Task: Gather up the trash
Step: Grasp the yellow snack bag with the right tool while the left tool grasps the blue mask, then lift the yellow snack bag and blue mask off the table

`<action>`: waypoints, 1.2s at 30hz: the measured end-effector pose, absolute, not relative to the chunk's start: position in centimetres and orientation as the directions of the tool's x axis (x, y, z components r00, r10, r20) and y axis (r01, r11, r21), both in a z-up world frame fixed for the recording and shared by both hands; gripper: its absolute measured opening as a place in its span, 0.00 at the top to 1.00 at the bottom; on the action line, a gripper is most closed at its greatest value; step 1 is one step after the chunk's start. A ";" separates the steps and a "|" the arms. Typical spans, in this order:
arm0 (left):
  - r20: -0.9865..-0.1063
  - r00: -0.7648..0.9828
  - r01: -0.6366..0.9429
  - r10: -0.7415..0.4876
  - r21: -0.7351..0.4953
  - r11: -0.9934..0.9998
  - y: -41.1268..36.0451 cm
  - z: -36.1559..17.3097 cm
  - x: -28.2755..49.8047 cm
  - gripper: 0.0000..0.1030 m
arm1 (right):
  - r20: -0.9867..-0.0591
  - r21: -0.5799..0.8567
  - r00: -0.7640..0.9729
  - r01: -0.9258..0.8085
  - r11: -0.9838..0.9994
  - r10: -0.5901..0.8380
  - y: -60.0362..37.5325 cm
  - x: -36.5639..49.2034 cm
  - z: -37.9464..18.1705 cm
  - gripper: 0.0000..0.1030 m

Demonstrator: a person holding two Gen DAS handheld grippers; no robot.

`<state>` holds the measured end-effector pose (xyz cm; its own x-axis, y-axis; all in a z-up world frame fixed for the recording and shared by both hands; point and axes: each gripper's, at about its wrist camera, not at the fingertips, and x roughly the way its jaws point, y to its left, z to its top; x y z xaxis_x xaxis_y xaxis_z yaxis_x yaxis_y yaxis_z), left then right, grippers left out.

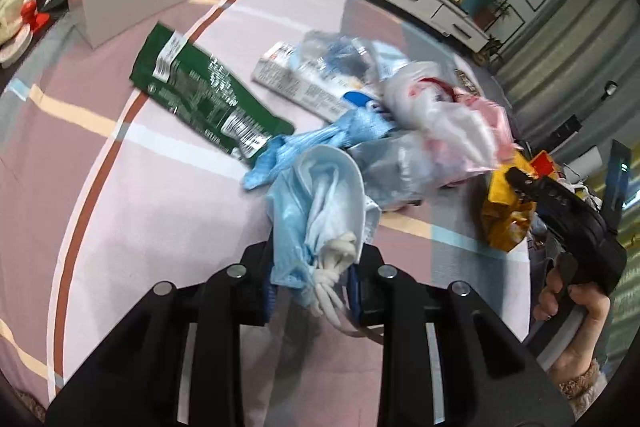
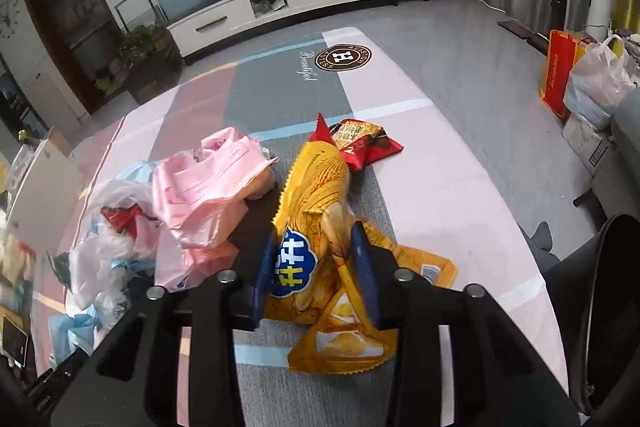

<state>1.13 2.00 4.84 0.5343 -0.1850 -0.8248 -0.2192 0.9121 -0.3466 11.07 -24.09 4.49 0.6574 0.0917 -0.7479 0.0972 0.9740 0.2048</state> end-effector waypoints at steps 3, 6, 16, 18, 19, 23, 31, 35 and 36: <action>-0.807 0.562 -0.196 -0.182 -0.344 0.918 1.6 5.9 0.7 0.73 | -0.740 0.217 0.666 0.095 0.971 0.100 -24.1 10.6 4.9 0.66; -0.788 0.580 -0.172 -0.206 -0.366 0.915 1.5 6.7 0.5 0.73 | -0.726 0.224 0.681 0.099 0.970 0.098 -24.1 10.1 5.6 0.67; -0.759 0.613 -0.137 -0.222 -0.379 0.915 1.3 8.3 -0.5 0.72 | -0.656 0.268 0.747 0.097 0.958 0.108 -24.7 7.3 8.8 0.67; -0.752 0.623 -0.135 -0.218 -0.378 0.916 1.2 8.6 -0.7 0.72 | -0.643 0.269 0.758 0.091 0.959 0.109 -24.6 6.8 9.3 0.67; -0.748 0.628 -0.134 -0.212 -0.373 0.918 1.2 8.8 -0.8 0.72 | -0.639 0.270 0.762 0.089 0.959 0.109 -24.6 6.7 9.5 0.67; -0.738 0.646 -0.123 -0.195 -0.353 0.928 0.8 9.4 -1.1 0.72 | -0.619 0.276 0.775 0.059 0.959 0.130 -24.3 5.8 10.5 0.67; -0.719 0.677 -0.107 -0.156 -0.307 0.946 0.3 10.2 -1.5 0.72 | -0.595 0.264 0.789 0.014 0.964 0.152 -23.5 5.0 11.3 0.67; -0.710 0.689 -0.096 -0.149 -0.292 0.951 0.0 10.6 -1.7 0.72 | -0.595 0.258 0.789 0.006 0.966 0.154 -23.3 4.9 11.4 0.67; -0.709 0.690 -0.094 -0.149 -0.291 0.952 0.0 10.6 -1.8 0.72 | -0.596 0.258 0.788 0.005 0.966 0.155 -23.2 4.9 11.4 0.67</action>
